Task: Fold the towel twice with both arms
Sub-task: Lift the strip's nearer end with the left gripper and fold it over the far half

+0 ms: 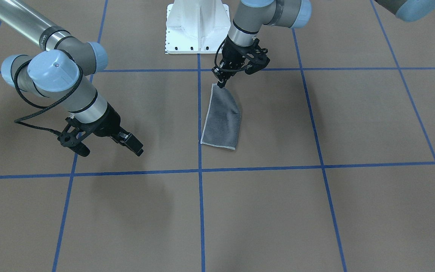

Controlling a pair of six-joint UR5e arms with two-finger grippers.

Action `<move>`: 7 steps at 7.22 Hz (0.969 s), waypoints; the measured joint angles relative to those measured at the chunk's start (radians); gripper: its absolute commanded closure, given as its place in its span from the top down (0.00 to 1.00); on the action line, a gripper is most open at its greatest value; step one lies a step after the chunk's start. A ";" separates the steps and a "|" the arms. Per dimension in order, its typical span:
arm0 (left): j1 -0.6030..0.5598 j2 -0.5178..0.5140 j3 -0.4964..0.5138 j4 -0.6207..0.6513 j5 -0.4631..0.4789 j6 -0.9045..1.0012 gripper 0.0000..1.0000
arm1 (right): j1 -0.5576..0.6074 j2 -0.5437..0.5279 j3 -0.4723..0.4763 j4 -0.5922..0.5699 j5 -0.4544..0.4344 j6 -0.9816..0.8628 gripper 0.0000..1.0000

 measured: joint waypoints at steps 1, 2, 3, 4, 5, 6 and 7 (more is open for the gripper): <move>-0.030 -0.033 0.051 -0.004 -0.001 0.004 0.00 | 0.000 -0.001 -0.001 0.000 0.001 -0.001 1.00; -0.059 -0.062 0.096 -0.007 -0.002 0.007 0.00 | 0.000 -0.002 -0.002 0.000 0.001 -0.001 1.00; -0.081 -0.083 0.133 -0.015 -0.003 0.009 0.00 | 0.000 -0.003 -0.004 0.000 0.001 -0.002 1.00; -0.101 -0.099 0.173 -0.035 -0.006 0.011 0.00 | 0.000 -0.003 -0.006 0.000 0.001 -0.003 1.00; -0.120 -0.114 0.218 -0.062 -0.017 0.012 0.00 | -0.001 -0.003 -0.008 0.000 0.001 -0.003 1.00; -0.137 -0.127 0.259 -0.088 -0.031 0.013 0.00 | -0.001 -0.003 -0.008 0.000 0.000 -0.003 1.00; -0.153 -0.133 0.283 -0.103 -0.044 0.014 0.00 | -0.002 -0.002 -0.009 0.000 0.000 -0.003 1.00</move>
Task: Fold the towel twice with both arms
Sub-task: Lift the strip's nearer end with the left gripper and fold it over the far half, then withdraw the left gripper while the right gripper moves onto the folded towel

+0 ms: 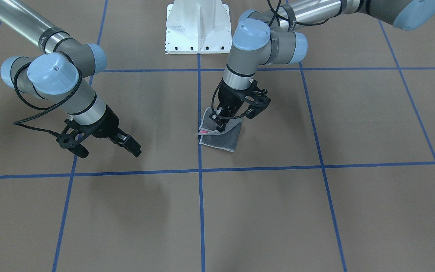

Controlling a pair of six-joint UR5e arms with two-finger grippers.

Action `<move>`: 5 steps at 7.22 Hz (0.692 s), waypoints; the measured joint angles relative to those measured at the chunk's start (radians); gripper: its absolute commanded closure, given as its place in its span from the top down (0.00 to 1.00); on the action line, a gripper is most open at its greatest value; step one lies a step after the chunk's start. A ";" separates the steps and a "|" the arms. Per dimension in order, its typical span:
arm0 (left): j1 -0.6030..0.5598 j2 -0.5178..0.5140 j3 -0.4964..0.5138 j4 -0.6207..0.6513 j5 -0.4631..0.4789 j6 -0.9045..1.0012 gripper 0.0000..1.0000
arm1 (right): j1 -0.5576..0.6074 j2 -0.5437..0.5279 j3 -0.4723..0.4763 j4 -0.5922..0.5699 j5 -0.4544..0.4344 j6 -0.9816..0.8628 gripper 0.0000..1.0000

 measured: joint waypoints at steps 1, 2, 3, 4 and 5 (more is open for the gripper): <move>-0.015 -0.002 0.012 -0.007 -0.016 0.000 0.38 | -0.001 0.000 0.000 0.000 0.000 0.000 1.00; -0.024 -0.003 0.027 -0.017 -0.026 0.000 0.99 | -0.002 0.000 0.000 0.000 0.000 0.000 1.00; -0.027 -0.007 0.054 -0.041 -0.030 0.001 1.00 | -0.003 0.000 0.000 0.000 0.000 0.000 1.00; -0.031 -0.014 0.080 -0.064 -0.031 0.005 1.00 | -0.004 0.001 0.000 0.000 0.000 0.000 1.00; -0.042 -0.020 0.093 -0.075 -0.032 0.007 1.00 | -0.005 0.002 0.000 0.000 0.000 0.002 1.00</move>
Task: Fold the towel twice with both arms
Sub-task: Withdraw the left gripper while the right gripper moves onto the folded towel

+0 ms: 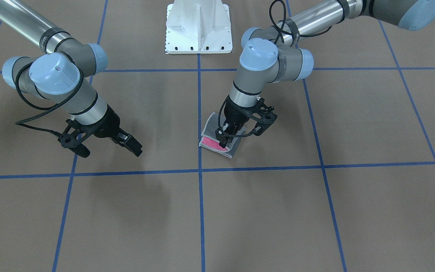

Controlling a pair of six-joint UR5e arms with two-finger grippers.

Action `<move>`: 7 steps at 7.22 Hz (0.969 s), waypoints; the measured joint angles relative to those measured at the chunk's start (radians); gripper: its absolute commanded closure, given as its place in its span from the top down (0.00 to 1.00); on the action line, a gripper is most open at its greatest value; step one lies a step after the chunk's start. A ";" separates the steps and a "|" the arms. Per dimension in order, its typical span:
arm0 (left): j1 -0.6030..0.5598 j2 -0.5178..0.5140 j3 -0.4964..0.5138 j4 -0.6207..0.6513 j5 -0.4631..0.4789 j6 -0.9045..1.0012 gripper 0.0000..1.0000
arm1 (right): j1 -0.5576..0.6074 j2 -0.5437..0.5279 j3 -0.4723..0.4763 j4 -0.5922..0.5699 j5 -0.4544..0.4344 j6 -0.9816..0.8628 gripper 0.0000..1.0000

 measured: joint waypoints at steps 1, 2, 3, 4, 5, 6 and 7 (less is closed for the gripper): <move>-0.018 -0.002 0.005 -0.005 -0.007 0.001 1.00 | 0.000 0.002 0.001 0.000 0.000 0.002 1.00; -0.042 -0.003 0.005 -0.006 -0.030 0.002 1.00 | -0.001 0.005 0.003 0.000 0.000 0.004 1.00; -0.068 -0.003 0.003 -0.007 -0.067 0.006 1.00 | -0.003 0.009 0.005 0.000 -0.001 0.007 1.00; -0.088 0.001 -0.004 -0.006 -0.109 0.010 1.00 | -0.014 0.019 0.007 0.001 -0.009 0.014 1.00; -0.102 0.024 -0.033 -0.004 -0.145 0.012 1.00 | -0.045 0.041 0.007 0.001 -0.042 0.028 1.00; -0.112 0.071 -0.083 -0.002 -0.170 0.013 1.00 | -0.086 0.070 0.005 0.000 -0.090 0.040 1.00; -0.118 0.134 -0.138 -0.002 -0.181 0.016 1.00 | -0.121 0.093 0.004 0.000 -0.127 0.050 1.00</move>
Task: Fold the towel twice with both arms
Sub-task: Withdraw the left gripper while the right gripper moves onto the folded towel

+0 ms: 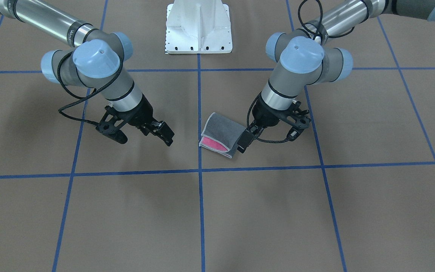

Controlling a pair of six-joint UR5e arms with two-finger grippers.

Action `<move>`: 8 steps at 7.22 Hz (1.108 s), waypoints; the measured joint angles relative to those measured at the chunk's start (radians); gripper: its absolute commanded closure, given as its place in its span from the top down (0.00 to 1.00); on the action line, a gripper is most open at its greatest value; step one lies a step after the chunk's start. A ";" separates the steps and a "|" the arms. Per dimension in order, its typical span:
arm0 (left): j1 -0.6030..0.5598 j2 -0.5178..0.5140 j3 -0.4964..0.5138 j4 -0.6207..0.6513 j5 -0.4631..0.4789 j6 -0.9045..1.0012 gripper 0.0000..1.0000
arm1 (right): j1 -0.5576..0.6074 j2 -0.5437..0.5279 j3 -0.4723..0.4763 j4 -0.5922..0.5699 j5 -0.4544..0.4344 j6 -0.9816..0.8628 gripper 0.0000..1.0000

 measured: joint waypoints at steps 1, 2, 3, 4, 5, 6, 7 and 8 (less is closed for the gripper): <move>-0.002 0.067 -0.051 -0.001 -0.004 0.014 1.00 | -0.037 0.017 -0.003 0.007 -0.036 0.010 0.99; -0.002 0.130 -0.099 0.000 -0.005 0.040 1.00 | -0.077 0.030 -0.014 0.033 -0.083 0.030 0.96; -0.002 0.169 -0.129 0.000 -0.003 0.059 1.00 | -0.109 0.050 -0.042 0.066 -0.127 0.050 0.91; -0.002 0.183 -0.140 0.000 -0.002 0.066 1.00 | -0.124 0.075 -0.075 0.087 -0.148 0.060 0.90; -0.001 0.187 -0.144 0.000 -0.002 0.069 1.00 | -0.130 0.088 -0.100 0.120 -0.157 0.069 0.88; 0.000 0.188 -0.145 0.001 -0.001 0.070 1.00 | -0.136 0.090 -0.124 0.185 -0.164 0.083 0.84; 0.000 0.188 -0.146 0.001 0.000 0.070 1.00 | -0.144 0.089 -0.147 0.245 -0.172 0.091 0.80; 0.000 0.189 -0.146 0.001 0.000 0.070 1.00 | -0.154 0.088 -0.160 0.283 -0.181 0.092 0.76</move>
